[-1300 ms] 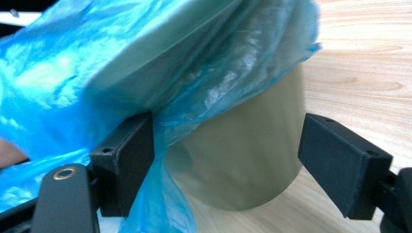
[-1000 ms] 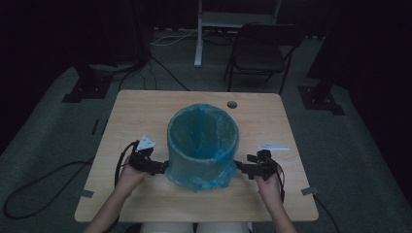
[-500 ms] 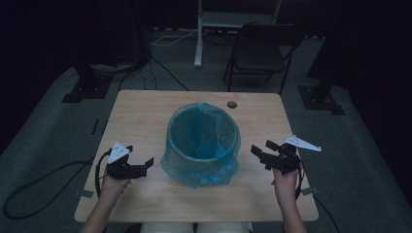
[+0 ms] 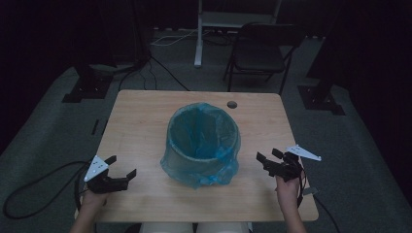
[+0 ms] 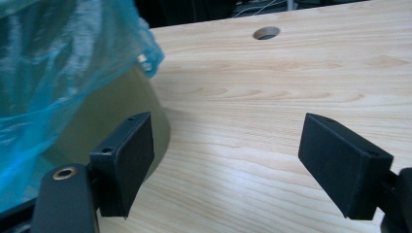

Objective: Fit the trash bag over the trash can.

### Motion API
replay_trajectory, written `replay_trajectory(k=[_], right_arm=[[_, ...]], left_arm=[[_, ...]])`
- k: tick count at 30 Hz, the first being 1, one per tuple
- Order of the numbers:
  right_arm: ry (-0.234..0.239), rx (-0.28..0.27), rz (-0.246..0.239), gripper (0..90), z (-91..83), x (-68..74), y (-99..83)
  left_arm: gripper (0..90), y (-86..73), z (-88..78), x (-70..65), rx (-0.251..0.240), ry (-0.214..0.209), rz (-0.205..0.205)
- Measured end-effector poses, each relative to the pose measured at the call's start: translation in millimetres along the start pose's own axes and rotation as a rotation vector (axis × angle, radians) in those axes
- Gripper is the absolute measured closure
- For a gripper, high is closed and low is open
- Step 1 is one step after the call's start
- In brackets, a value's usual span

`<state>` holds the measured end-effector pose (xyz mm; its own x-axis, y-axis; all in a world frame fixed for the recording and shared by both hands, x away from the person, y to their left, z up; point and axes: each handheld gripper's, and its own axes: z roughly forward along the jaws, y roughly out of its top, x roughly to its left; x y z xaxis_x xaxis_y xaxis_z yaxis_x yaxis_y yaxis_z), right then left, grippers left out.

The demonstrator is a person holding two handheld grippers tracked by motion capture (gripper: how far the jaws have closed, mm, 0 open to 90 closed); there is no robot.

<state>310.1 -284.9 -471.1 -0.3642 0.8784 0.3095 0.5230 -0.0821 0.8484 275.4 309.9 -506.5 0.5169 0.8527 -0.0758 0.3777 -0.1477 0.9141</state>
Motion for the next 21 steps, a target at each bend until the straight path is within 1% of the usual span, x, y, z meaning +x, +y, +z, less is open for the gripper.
replay_trajectory(k=[1, 2, 4, 6, 8, 9, 10, 12, 14, 15, 16, 17, 18, 19, 20, 21], right_arm=[[0.000, -0.006, 0.006, 20.1, -0.1, -1.5, -1.1], [-0.001, -0.007, 0.009, 20.1, 0.4, -3.5, -3.4], [-0.002, -0.005, 0.003, 20.1, 1.5, -3.8, -5.4], [0.004, -0.006, 0.001, 20.0, 1.6, -2.6, -5.7], [0.005, -0.007, 0.002, 20.1, 1.1, -1.5, -5.2], [0.015, -0.018, 0.001, 20.0, -0.1, -0.3, -4.2], [0.014, -0.023, -0.004, 20.0, -1.4, 1.7, -2.4], [0.022, -0.036, -0.003, 20.0, -2.8, 3.1, 0.3], [0.033, -0.056, -0.002, 20.1, -3.5, 5.6, 6.6], [0.042, -0.068, -0.005, 20.0, -3.6, 7.7, 10.9], [0.051, -0.076, -0.012, 20.0, -3.4, 10.6, 16.2], [0.051, -0.076, -0.012, 20.0, -3.4, 10.6, 16.2], [0.072, -0.096, -0.034, 20.0, -2.0, 19.8, 29.1], [0.072, -0.096, -0.034, 20.0, -2.0, 19.8, 29.1], [0.083, -0.104, -0.041, 20.0, -1.4, 23.0, 33.6], [0.103, -0.122, -0.052, 20.0, 0.2, 31.5, 44.7]], left_arm=[[1.3, -1.3, -3.3, 3.7, -0.010, 0.004, -0.015], [1.3, -1.9, -4.8, 5.3, -0.017, 0.007, -0.016], [1.3, -2.2, -6.6, 7.3, -0.014, 0.012, -0.022], [1.3, -3.2, -8.1, 8.0, -0.019, 0.001, -0.036], [1.3, -4.7, -9.0, 7.5, -0.018, -0.001, -0.036], [1.3, -6.3, -9.5, 6.7, -0.021, -0.007, -0.037], [1.3, -7.6, -9.6, 6.2, -0.013, -0.008, -0.036], [1.3, -12.1, -10.1, 5.0, 0.003, 0.013, -0.038], [1.3, -13.6, -10.5, 4.9, 0.005, 0.013, -0.044], [1.3, -15.3, -11.1, 4.8, -0.005, 0.011, -0.045], [1.3, -17.1, -11.6, 4.5, 0.003, 0.004, -0.049], [1.3, -17.1, -11.6, 4.5, 0.003, 0.004, -0.049], [1.3, -19.0, -10.8, 4.0, 0.004, -0.001, -0.049], [1.3, -19.0, -10.8, 4.0, 0.004, -0.001, -0.049], [1.3, -20.4, -10.2, 3.8, 0.009, -0.001, -0.050], [1.3, -22.2, -8.8, 2.9, 0.015, -0.005, -0.050]])
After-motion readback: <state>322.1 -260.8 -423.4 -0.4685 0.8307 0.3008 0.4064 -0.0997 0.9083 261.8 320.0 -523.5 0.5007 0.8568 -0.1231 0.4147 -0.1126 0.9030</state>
